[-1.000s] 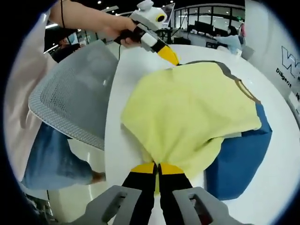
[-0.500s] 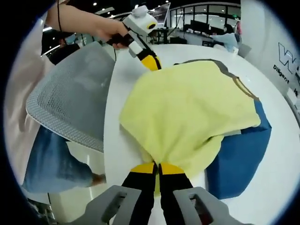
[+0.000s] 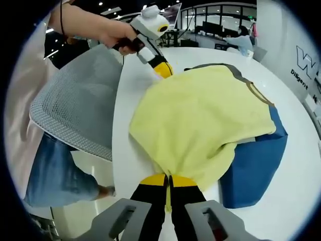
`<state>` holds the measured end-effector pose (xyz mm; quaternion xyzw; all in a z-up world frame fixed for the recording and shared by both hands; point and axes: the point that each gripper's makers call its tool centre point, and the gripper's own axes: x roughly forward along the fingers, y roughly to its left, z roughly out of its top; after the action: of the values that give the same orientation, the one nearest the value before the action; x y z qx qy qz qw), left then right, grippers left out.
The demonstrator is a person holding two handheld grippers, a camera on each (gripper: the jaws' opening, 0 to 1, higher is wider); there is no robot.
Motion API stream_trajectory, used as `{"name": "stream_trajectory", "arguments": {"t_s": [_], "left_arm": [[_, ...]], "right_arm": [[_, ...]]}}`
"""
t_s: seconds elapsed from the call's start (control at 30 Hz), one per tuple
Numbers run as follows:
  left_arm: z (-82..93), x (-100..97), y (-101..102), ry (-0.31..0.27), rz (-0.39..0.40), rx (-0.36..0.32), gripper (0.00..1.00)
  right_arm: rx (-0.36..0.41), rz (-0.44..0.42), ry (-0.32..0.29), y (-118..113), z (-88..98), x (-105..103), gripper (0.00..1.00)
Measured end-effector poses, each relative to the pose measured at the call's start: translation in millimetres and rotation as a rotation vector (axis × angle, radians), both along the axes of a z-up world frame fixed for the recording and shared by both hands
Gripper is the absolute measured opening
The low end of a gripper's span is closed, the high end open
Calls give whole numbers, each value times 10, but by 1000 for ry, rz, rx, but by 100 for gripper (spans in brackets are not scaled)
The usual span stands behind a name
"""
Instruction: Fold the garment on the visible template until the final outline fits inside the template.
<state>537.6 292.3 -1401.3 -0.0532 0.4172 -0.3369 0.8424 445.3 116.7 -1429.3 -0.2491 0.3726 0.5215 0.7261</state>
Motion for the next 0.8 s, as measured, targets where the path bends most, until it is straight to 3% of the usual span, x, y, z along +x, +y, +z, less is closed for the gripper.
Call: {"name": "stream_trajectory", "arguments": {"t_s": [0.07,0.2,0.37,0.6,0.63,0.67,0.8], "left_arm": [[185,114,-125,-61,-17,-36,0],[380,297,-426,-106,-50,-83,0],[310,459,-687,-74,-64,-103,0],[176,560,-833,-53,-85,-120,0],[181,557,-849,-55,-89,-125,0],[226,577,-904,-95,-108,-144,1],[292,489,-900,-126,-149,-143,9]], "right_arm": [[5,-8,-7,-2,12,19,0],[11,-19,-7,-6,8,24,0],[12,-27,-1,-11,-4,7,0],[15,-36,8,-32,-30,12,0],[15,-36,9,-31,-31,13,0],[16,-35,11,-29,-32,13,0],[21,-32,13,-25,-32,23,0]]}}
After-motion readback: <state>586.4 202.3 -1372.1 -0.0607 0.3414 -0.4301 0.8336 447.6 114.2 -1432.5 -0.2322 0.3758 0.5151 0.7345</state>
